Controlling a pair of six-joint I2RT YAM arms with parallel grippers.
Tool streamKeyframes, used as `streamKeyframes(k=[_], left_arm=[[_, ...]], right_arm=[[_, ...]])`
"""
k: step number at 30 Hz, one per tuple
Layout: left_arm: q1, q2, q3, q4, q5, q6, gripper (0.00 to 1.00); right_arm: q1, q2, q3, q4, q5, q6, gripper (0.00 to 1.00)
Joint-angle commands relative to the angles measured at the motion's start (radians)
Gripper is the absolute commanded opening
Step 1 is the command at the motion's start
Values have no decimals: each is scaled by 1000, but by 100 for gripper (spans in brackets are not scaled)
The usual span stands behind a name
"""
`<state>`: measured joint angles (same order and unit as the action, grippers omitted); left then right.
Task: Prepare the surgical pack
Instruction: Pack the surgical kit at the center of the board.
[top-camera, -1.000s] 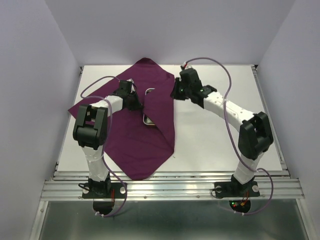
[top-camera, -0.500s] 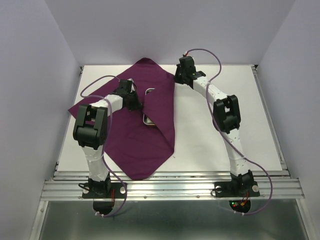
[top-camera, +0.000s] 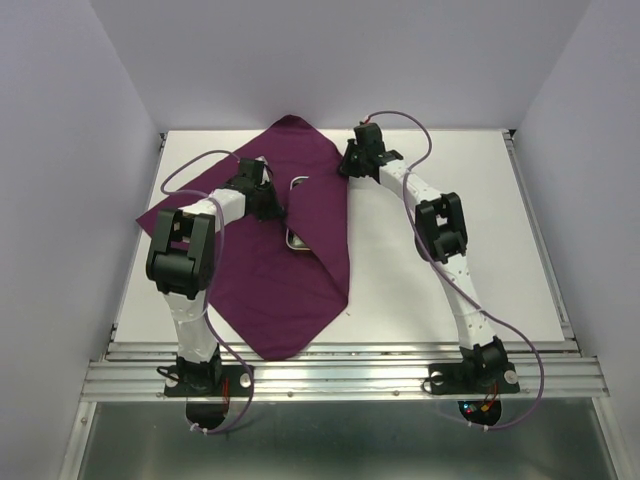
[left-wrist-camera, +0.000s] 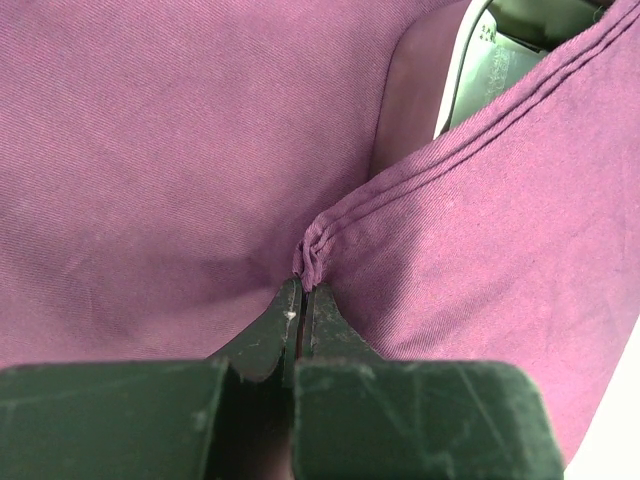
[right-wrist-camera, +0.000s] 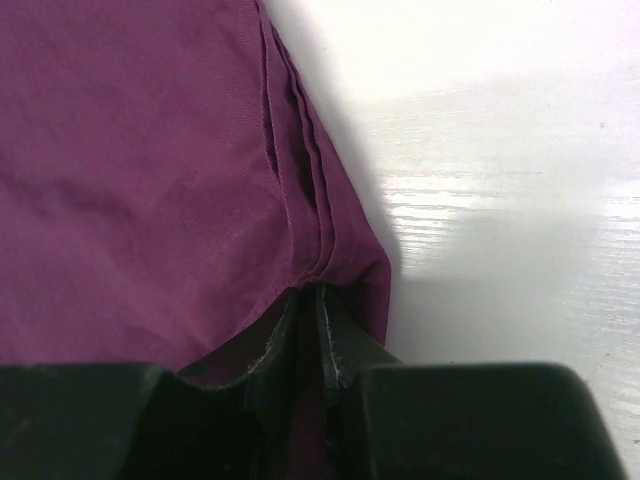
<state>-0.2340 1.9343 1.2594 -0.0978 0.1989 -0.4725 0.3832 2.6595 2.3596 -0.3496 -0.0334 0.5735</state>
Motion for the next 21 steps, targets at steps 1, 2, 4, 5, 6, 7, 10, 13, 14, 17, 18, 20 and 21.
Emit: streamKeyframes(k=[1,2,4,5,6,7,10,13,14,17,18,20,21], left_arm=[[4,-5,28,-59,-24,35,0],[4,-1,29,-60,-24,38,0],[4,9,35,-65,-16,43,0],[4,12,35,-68,-15,44,0],[4,17,37,-66,-10,44,0],[2,18,37,-66,-9,44,0],[-7,35,43,-83,-29,55,0],[-25,48,44,-89,-30,54,0],[-31,52,43,-85,-26,51,0],[-60,68,43,-69,-18,35,0],[-68,78,46,-68,-4,32,0],[-91,89,52,-56,10,20,0],[-100,100,55,-53,16,15,0]], right_arm=[[-23,22,26,4,0,9,19],[-23,16,20,8,0,9,19],[-23,10,0,6,4,9,19],[-23,1,-11,6,7,9,19],[-32,-4,-23,4,12,11,18],[-32,-10,-37,3,19,14,18],[-46,-29,-88,-31,67,46,18],[-72,-61,-170,-31,69,68,17],[-81,-67,-186,-31,76,66,17],[-81,-96,-240,-32,102,57,16],[-81,-104,-253,-31,115,54,16],[-92,-125,-292,-31,127,55,16],[-104,-131,-302,-31,130,55,16]])
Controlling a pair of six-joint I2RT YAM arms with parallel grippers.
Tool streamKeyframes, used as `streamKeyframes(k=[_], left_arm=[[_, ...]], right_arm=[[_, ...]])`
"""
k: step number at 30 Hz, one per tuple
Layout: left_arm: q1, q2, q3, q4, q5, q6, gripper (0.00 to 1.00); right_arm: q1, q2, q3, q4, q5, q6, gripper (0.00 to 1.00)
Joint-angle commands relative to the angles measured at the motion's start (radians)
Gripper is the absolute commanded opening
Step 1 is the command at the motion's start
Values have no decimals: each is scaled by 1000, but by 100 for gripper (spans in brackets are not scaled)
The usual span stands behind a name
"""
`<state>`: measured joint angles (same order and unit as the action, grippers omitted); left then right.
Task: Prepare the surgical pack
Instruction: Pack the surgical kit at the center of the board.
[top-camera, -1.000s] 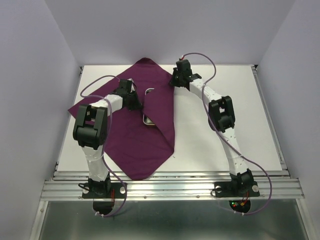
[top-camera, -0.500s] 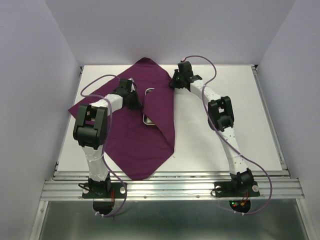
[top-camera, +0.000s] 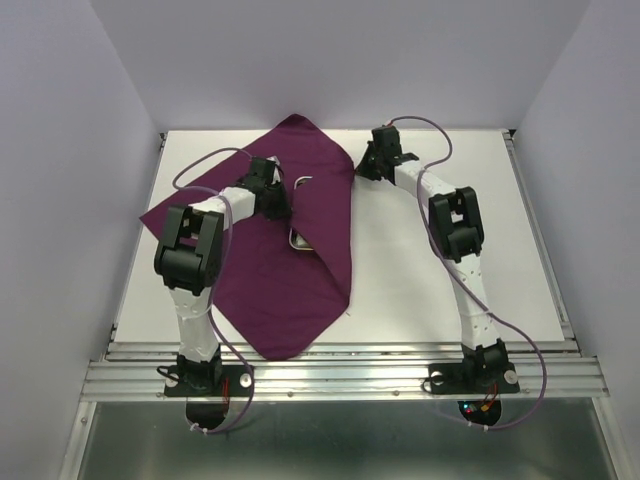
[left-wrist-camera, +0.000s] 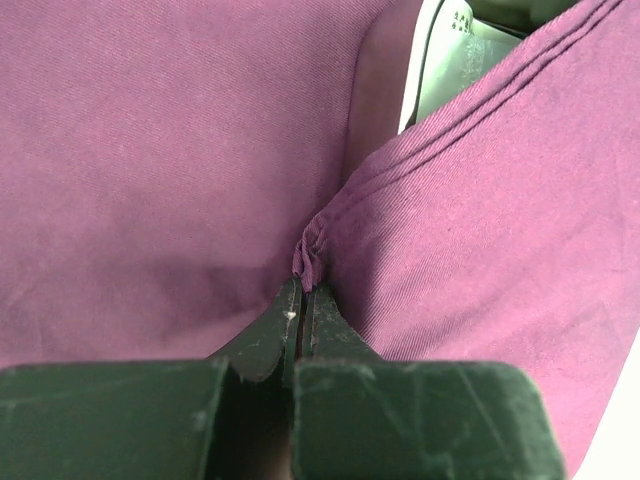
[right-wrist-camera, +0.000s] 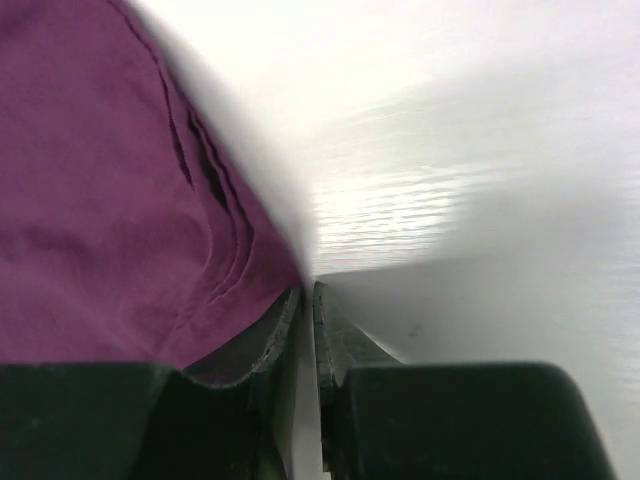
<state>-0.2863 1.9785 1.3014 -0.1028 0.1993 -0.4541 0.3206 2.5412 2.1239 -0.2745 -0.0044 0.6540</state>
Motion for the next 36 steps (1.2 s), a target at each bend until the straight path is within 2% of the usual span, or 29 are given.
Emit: streamKeyframes(k=[1,10,16,25,28,32,36], left_arm=[[-59,62,21,-41,17,-4,0],[-158,157,103,-6,71,-63,0],[-172,218,199,-26,83,-77,0],[-172,218,202,-51,46,-60,0],[-172,214,196,-49,46,-60,0],[-172,207,185,-48,38,-55,0],[-172,203,177,-48,38,-49,0]], right_arm=[[-41,-19,-91,-106,101,-25,16],[-95,-107,-205,-84,106,-54,16],[-159,-217,-355,-58,75,-63,16],[-192,-496,-599,-32,54,-123,17],[-192,-622,-741,6,-43,-136,17],[-143,-827,-948,40,-95,-155,22],[-14,-1022,-1120,6,-80,-157,24]])
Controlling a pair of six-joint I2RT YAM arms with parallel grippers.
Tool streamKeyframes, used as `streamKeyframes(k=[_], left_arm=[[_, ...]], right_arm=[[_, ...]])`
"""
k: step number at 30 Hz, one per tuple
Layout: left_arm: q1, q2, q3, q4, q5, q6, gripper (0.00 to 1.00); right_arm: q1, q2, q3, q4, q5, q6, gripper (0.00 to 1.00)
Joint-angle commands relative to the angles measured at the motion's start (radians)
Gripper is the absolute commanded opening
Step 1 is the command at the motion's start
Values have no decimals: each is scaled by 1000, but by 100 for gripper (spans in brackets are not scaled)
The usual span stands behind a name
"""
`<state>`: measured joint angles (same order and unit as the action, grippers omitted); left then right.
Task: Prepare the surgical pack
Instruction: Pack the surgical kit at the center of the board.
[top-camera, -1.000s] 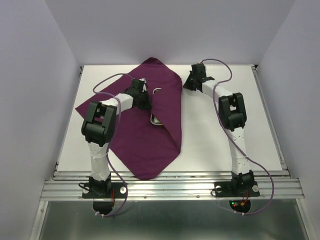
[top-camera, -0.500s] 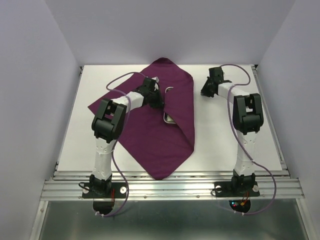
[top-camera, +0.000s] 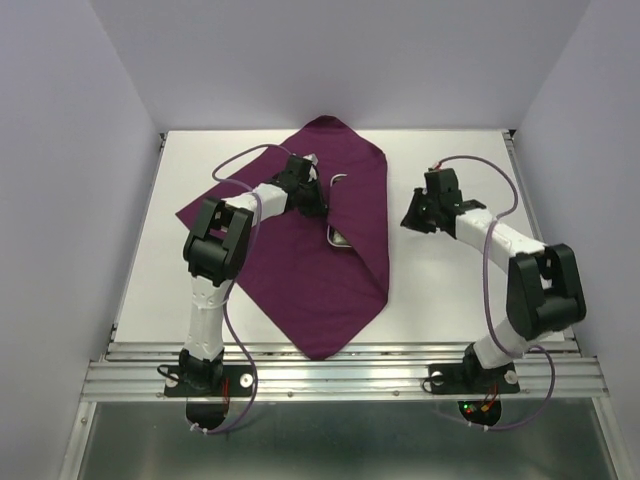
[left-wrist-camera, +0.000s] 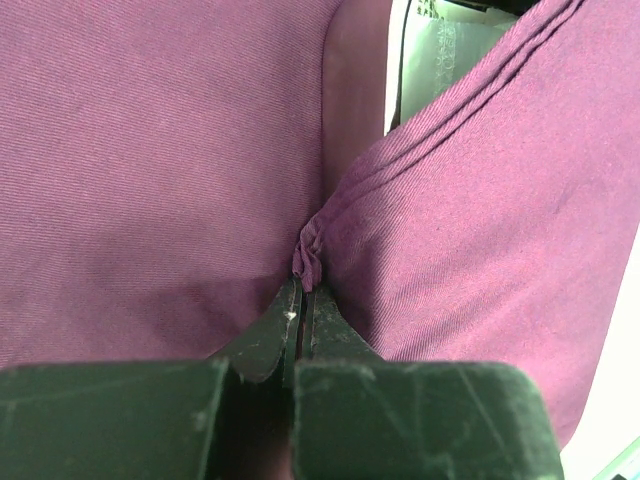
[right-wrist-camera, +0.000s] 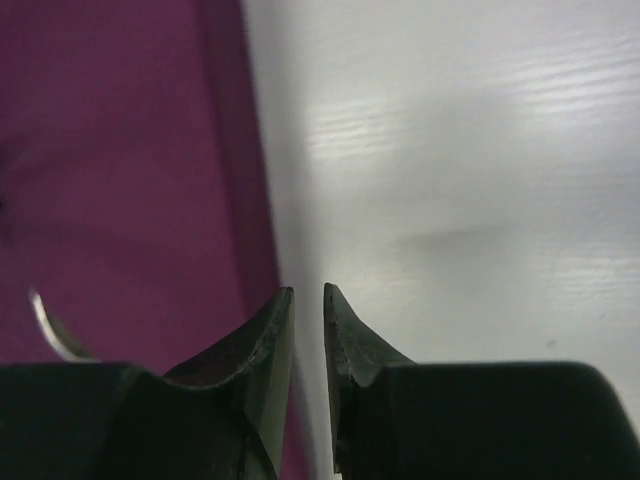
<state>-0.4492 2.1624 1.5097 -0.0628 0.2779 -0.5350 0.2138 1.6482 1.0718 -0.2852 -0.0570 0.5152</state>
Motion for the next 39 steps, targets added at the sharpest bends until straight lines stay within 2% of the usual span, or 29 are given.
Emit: streamKeyframes(k=[1,5,8,14,18,25,28,35,36,39], left_arm=[[-9,17,-37,-85,-40,33,0],[-9,2,-49,-77,-32,36,0],[-9,-6,-37,-98,-52,58,0],[-2,-9,-8,-132,-54,98,0],[-2,-9,-16,-132,-52,101,0],[0,-12,-39,-115,-45,105,0],[1,-7,-36,-114,-31,116,0],[4,-6,-39,-108,-16,125,0],[3,-9,-43,-106,-16,127,0],[4,-13,-52,-101,-17,128,0]], right_arm=[[117,-189,-126,9,-27,-8,24],[248,-280,-245,24,-38,83,24],[295,-272,-288,58,-27,118,24],[295,-108,-294,142,0,118,23],[306,-33,-273,123,2,98,20],[378,-203,-228,11,89,28,25],[456,-270,-217,-31,118,-4,33],[821,-343,-246,-63,239,-107,55],[904,-340,-239,-62,262,-125,56],[1013,-295,-202,-72,302,-152,59]])
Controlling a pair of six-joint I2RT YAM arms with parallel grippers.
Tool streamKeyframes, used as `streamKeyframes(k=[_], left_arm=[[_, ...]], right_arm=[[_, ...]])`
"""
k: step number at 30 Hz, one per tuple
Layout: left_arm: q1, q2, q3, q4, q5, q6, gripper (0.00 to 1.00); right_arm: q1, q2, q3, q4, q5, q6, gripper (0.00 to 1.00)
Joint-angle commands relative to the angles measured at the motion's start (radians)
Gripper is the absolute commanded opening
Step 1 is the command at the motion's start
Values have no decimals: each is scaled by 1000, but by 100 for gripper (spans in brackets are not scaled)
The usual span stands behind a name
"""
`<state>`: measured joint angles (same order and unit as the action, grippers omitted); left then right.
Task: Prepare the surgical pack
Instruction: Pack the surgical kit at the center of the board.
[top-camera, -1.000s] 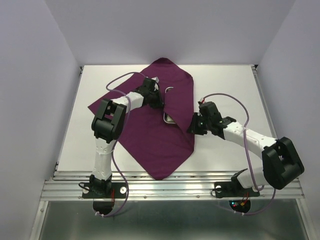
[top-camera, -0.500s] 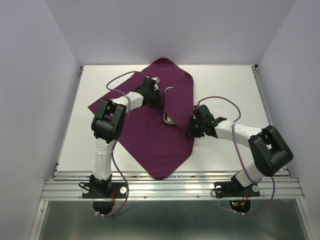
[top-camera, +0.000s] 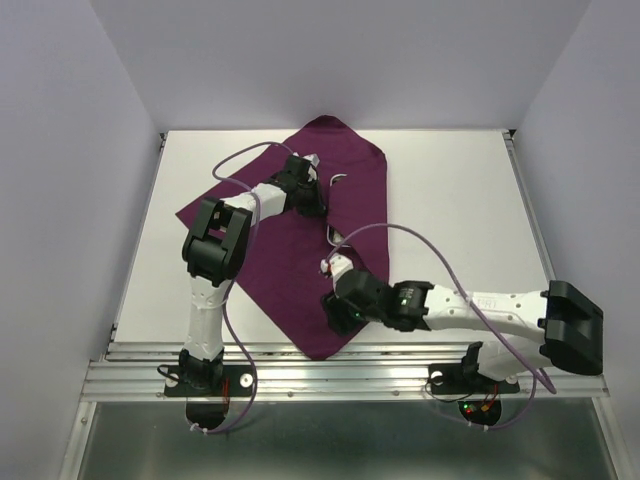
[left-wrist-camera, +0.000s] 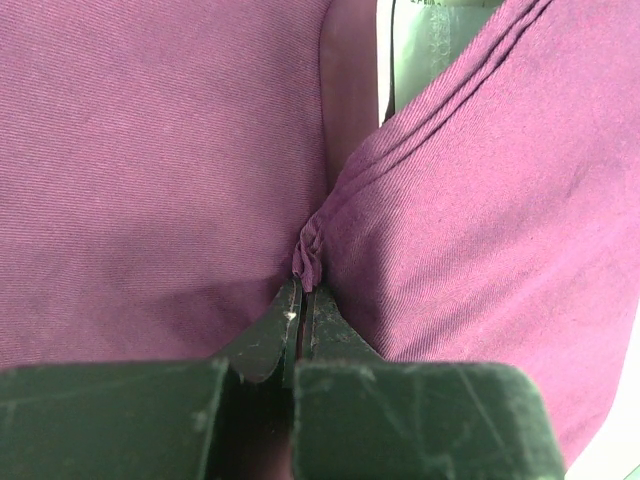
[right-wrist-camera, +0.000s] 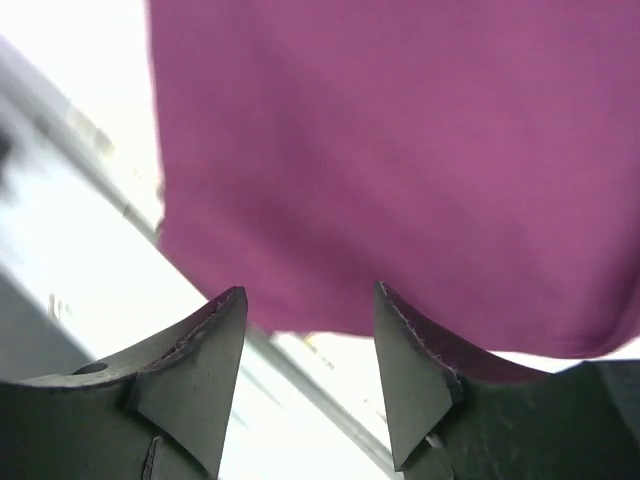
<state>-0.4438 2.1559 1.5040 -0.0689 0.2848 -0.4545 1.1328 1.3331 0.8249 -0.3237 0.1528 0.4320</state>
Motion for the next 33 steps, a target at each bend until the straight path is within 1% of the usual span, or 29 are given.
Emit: streamKeyframes(k=[1,3,6,11,19,22,25,26,28,29,30,31,33], left_arm=[[-1,-8,-47,-94,-26,48,0],[-1,-8,-50,-91,-24,48,0],[-1,-13,-56,-83,-15,45,0],[-1,-22,-82,-63,-10,37,0],[-1,-21,-85,-58,-6,33,0],[-1,-21,-88,-55,-3,31,0],[-1,-24,-94,-52,-4,31,0],[-1,-25,-97,-51,-6,31,0],[-1,-30,-105,-46,-4,28,0],[-1,-31,-110,-42,-3,28,0],[-1,-33,-114,-42,-4,27,0],[-1,-33,-116,-40,-4,27,0],[-1,-33,-116,-40,-4,30,0]], right_arm=[[151,38,71,-35,109,-88,60],[215,92,89,-34,113,-117,61],[275,164,108,-31,128,-147,64],[321,232,120,-25,148,-167,72],[340,316,128,1,195,-162,71],[340,331,123,12,217,-153,67],[340,345,120,15,243,-150,53],[340,347,122,14,246,-147,43],[340,342,120,14,255,-147,30],[340,341,123,12,273,-147,18],[340,331,125,9,283,-148,13],[340,325,126,8,303,-153,5],[340,301,138,-1,330,-173,1]])
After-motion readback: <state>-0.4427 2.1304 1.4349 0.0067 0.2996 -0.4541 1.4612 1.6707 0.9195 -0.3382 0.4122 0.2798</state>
